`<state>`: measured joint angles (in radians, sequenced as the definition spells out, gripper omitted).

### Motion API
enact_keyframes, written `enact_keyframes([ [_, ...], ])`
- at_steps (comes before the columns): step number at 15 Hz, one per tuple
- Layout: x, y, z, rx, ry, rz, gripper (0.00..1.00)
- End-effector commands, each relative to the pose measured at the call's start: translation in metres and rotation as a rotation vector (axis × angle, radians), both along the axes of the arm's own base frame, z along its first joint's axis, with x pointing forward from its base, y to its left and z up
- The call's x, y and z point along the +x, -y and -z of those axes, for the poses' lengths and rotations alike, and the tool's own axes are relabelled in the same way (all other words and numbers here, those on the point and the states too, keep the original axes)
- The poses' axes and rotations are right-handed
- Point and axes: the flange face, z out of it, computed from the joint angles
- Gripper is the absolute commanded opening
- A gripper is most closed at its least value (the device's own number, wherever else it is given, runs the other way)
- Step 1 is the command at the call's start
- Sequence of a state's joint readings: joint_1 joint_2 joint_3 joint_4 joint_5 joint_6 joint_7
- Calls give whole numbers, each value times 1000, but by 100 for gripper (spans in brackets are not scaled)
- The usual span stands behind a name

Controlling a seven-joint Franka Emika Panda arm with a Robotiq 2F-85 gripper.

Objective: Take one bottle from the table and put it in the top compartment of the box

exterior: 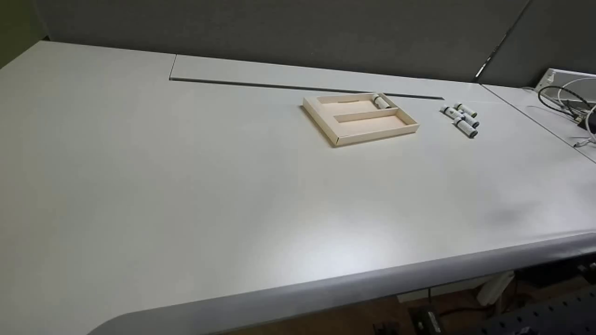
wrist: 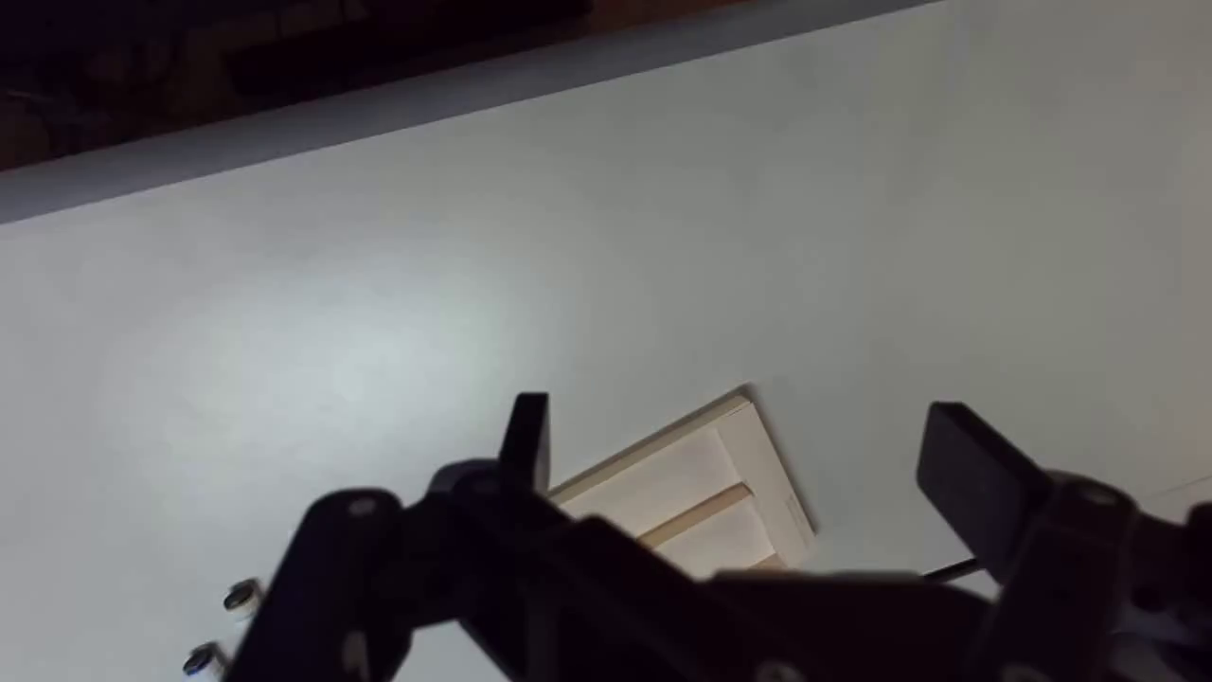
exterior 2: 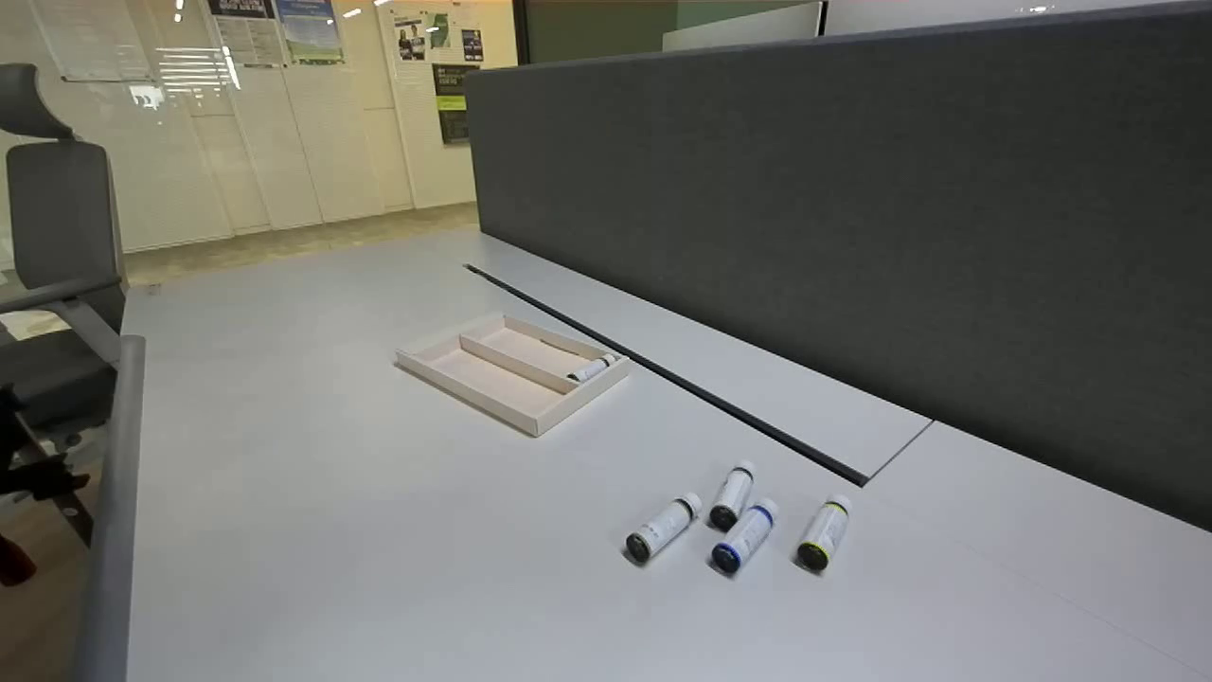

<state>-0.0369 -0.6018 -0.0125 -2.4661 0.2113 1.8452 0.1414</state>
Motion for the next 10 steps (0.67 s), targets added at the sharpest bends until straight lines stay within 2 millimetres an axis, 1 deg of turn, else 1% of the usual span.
enact_keyframes([
  [1,35,47,17,-36,23,-86,100],
  [4,68,105,42,-67,-11,-166,100],
  [6,88,142,43,-99,-37,-191,100],
  [7,101,163,41,-141,-37,-183,100],
  [10,138,210,26,-254,-28,-136,100],
])
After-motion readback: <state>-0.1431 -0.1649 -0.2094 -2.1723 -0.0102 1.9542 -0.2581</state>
